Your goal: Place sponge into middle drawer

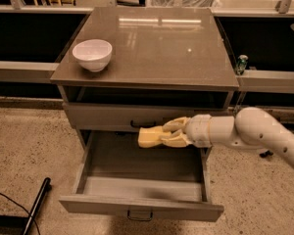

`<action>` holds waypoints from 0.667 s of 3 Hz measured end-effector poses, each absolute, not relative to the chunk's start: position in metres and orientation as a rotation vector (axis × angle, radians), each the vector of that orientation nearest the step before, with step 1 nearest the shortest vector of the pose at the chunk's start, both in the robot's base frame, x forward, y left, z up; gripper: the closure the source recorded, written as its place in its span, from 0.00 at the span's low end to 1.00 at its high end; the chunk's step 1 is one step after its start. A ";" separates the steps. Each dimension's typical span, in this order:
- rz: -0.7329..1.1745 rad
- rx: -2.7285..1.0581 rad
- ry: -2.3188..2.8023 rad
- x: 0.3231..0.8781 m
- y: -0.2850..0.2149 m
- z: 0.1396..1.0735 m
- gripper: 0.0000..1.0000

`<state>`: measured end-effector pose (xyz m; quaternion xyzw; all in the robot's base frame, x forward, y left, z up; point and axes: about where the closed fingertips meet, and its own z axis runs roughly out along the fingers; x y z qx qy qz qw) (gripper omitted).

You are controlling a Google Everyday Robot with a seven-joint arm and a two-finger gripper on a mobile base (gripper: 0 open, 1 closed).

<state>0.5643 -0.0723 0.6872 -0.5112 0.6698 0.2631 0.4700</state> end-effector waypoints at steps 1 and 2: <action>0.699 -1.136 1.686 0.562 -0.048 0.600 1.00; 0.749 -1.045 1.745 0.569 -0.023 0.504 1.00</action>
Offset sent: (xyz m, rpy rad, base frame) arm 0.0167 0.0651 -0.2554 0.1232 0.1649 -0.1543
